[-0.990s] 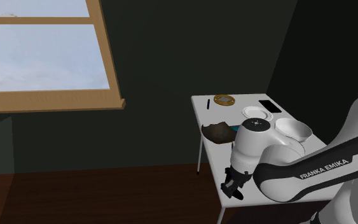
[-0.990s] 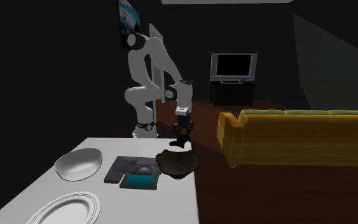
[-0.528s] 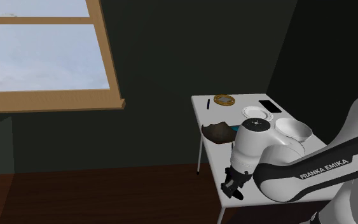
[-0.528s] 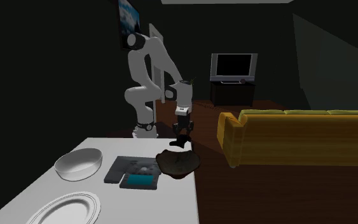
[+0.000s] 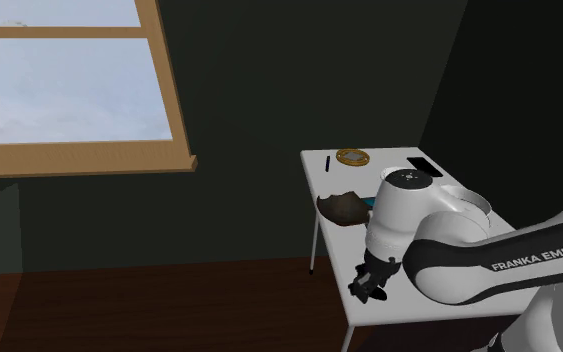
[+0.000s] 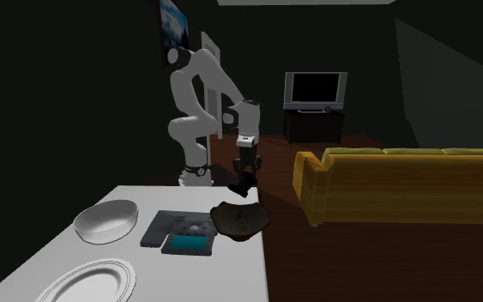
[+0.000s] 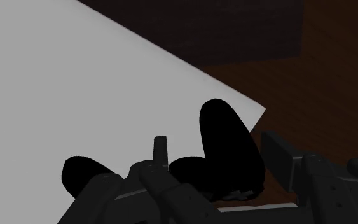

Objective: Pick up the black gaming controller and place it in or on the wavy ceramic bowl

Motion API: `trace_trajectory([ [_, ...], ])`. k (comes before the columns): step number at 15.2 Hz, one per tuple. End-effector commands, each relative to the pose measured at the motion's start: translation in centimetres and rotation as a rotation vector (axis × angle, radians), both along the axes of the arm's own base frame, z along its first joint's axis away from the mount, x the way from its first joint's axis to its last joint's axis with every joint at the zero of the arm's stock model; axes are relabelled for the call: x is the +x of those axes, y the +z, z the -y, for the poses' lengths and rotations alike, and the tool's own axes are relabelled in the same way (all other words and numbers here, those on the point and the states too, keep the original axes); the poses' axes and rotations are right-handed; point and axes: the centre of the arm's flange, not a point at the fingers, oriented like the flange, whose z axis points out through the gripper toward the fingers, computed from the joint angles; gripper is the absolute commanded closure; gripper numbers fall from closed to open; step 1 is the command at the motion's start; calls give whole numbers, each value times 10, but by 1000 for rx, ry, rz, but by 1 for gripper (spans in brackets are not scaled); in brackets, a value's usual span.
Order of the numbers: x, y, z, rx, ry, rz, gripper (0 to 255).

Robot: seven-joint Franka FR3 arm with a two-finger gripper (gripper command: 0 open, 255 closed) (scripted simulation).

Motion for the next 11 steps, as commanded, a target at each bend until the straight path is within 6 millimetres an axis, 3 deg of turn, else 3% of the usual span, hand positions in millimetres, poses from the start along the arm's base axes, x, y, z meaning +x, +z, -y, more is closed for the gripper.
trace_trajectory([
  [1,1,11,1,0,0,-1,255],
  [11,1,64,1,0,0,-1,255],
])
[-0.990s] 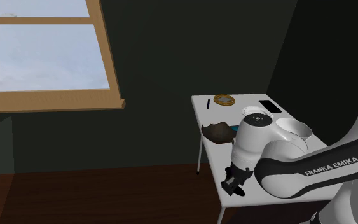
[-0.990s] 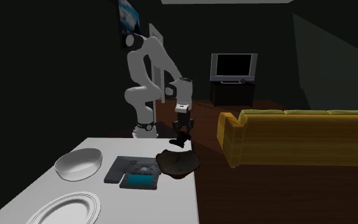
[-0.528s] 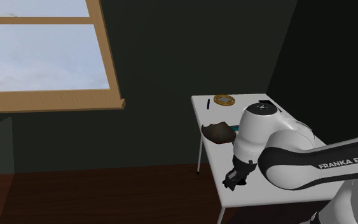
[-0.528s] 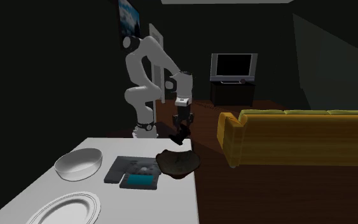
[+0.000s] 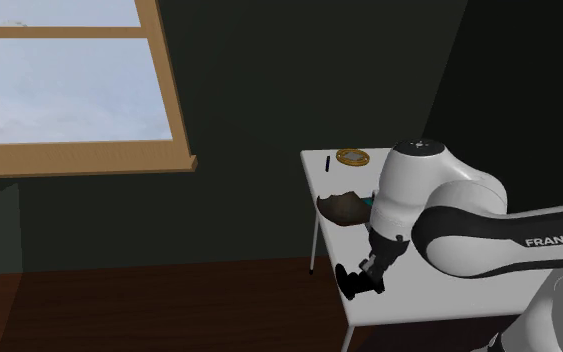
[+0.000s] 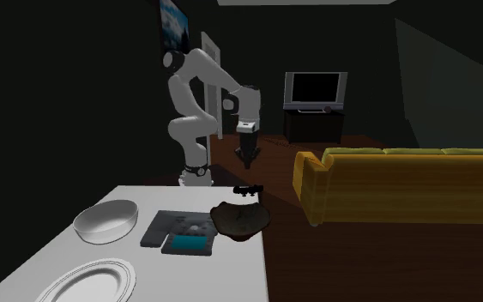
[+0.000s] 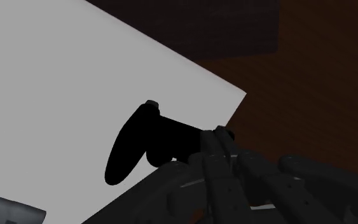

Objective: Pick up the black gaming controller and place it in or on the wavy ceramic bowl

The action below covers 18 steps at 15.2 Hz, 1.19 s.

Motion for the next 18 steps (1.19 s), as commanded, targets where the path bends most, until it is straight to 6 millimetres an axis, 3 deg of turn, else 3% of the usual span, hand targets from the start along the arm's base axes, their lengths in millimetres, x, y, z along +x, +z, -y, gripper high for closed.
trace_trajectory([
  [1,-1,10,1,0,0,-1,255],
  [2,-1,5,1,0,0,0,255],
  [3,-1,5,1,0,0,0,0],
  [10,16,-68,-28,-141,96,278,0],
  [18,28,-105,-21,-141,96,278,0],
])
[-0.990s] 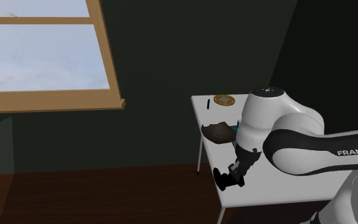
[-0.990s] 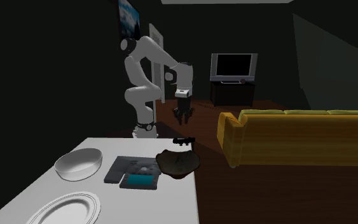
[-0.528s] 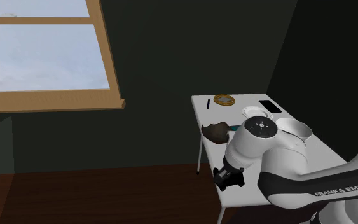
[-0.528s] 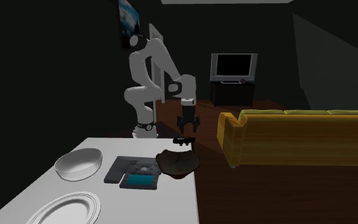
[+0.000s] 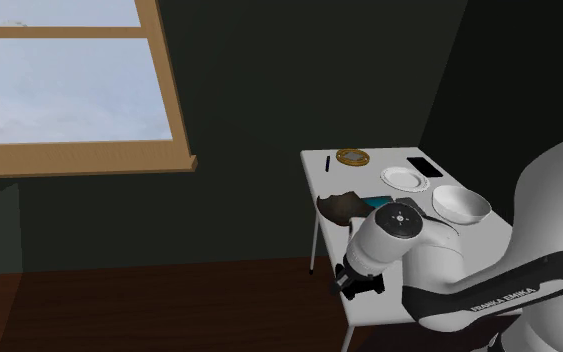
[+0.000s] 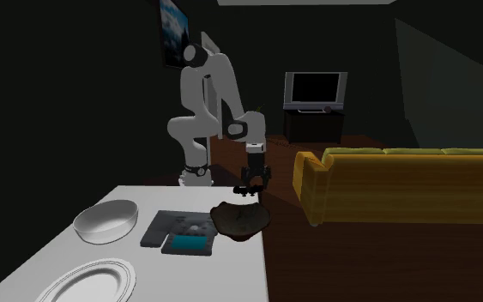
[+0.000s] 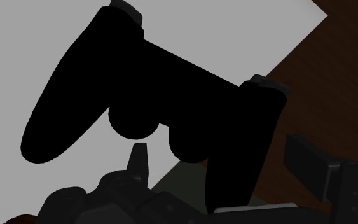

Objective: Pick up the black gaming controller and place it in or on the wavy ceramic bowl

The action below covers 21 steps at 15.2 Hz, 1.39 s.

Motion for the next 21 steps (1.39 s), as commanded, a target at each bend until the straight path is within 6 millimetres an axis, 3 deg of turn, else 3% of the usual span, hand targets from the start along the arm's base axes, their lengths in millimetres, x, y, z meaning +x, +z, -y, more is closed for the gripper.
trace_trajectory([
  [1,1,-5,0,2,1,0,0],
  [7,1,-5,0,2,1,0,0],
  [8,1,-5,0,2,1,0,255],
  [17,1,-5,0,2,1,0,255],
  [21,1,16,0,2,1,0,255],
])
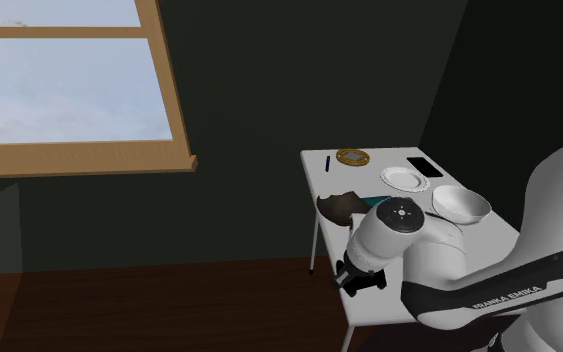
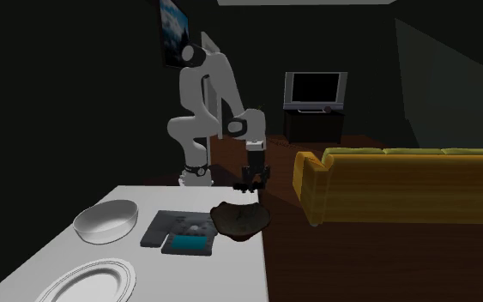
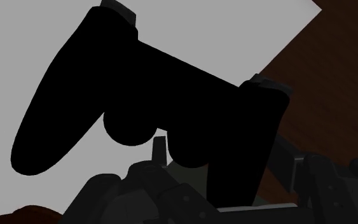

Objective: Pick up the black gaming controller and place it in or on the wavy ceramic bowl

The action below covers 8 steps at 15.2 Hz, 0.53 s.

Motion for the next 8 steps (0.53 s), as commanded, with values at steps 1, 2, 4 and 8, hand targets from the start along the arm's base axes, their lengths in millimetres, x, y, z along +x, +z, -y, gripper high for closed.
trace_trajectory([
  [1,0,10,0,1,0,-1,255],
  [2,0,16,0,1,0,-1,255],
  [4,0,26,0,1,0,-1,255],
  [8,0,47,0,1,0,-1,255],
])
